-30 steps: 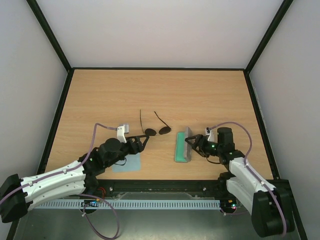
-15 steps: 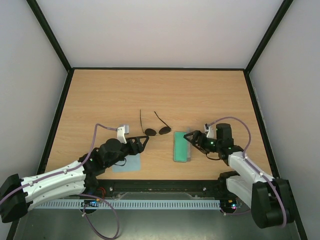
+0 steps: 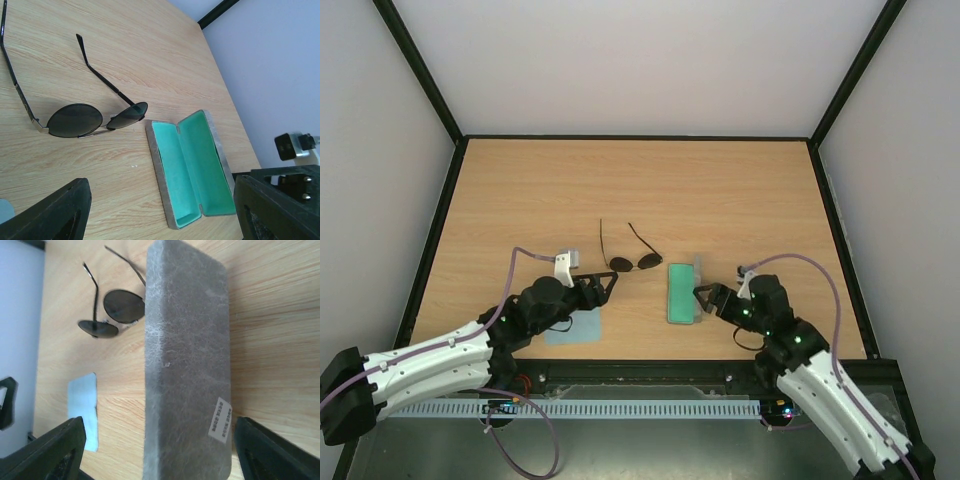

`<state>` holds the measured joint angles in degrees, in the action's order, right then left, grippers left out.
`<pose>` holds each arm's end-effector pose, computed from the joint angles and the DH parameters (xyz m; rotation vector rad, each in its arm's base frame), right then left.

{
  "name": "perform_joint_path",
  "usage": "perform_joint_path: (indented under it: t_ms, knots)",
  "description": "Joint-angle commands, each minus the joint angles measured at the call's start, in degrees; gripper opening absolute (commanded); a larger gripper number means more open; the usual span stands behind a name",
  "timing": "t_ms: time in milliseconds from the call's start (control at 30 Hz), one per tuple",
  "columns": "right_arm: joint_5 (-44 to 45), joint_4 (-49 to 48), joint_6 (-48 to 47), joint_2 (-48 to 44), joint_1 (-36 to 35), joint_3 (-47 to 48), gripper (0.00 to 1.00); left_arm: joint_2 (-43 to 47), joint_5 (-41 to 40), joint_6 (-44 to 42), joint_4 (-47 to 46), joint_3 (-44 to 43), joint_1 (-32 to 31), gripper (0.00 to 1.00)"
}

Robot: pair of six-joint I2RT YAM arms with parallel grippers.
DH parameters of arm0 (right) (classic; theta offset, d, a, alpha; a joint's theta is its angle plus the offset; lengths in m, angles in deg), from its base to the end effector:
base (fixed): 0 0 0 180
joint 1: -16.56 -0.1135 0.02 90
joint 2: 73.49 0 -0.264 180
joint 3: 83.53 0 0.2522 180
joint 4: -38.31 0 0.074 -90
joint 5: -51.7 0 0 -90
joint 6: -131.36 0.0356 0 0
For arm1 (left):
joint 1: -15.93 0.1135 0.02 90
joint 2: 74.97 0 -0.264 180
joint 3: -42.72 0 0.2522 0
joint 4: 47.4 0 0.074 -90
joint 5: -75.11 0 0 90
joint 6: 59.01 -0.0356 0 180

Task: Organize the sunglasses
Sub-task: Place the sunglasses case at the center of the board, then adjust the sunglasses case at the center of the board.

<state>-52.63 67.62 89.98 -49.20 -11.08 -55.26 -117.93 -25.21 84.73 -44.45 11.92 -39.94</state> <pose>0.1102 0.0677 0.1932 0.2252 2.1642 1.0623 0.1055 -0.1443 0.2119 -0.1008 1.9957 -1.1438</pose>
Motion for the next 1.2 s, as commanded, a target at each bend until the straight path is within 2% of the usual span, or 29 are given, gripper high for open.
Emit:
perform_joint_path:
  t_ms: [0, 133, 200, 267, 400, 500, 600, 800, 1000, 1167]
  knots:
    - [7.81, 12.75, 7.46, -10.11, -2.15, -0.19, 0.68, -0.44, 0.60, -1.67, -0.61, 0.54, 0.42, 0.81]
    - [5.02, 15.79, 7.77, -12.23, -2.19, -0.79, 0.44, -0.59, 1.43, -1.79, -1.29, 1.16, 0.76, 0.81]
    - [3.00, 15.78, 6.78, -11.33, -2.24, -1.26, 0.29, -0.28, 1.54, -1.59, -1.75, 1.79, 0.84, 0.81]
    - [1.67, 15.33, 5.89, -8.95, -2.41, -1.43, 0.22, -0.01, 1.54, -1.20, -2.20, 2.46, 0.86, 0.81]
    - [-0.30, 14.68, 4.42, -6.42, -3.06, -0.88, 0.19, 0.20, 1.62, -0.51, -2.59, 3.23, 0.97, 0.81]
    - [-3.79, 12.73, 2.69, -0.95, -3.72, -1.15, 0.19, 0.18, 1.46, -0.18, -2.73, 3.64, 0.99, 0.81]
    - [-3.86, 8.61, 3.29, 5.29, -7.68, -2.72, 0.20, -0.37, 1.62, -0.09, -2.88, 3.58, 1.03, 0.80]
    - [3.59, 2.04, 9.71, 12.10, -19.76, -3.08, 0.21, -0.46, 1.88, 0.34, -3.25, 3.85, 1.03, 0.80]
    - [13.62, -0.31, 17.34, 12.44, -29.67, -1.79, 0.25, -0.34, 1.55, 0.06, -2.75, 3.83, 1.03, 0.80]
    - [20.70, -0.73, 20.78, 12.37, -30.42, -3.04, 0.25, 0.02, 1.53, -0.51, -2.36, 3.69, 1.20, 0.80]
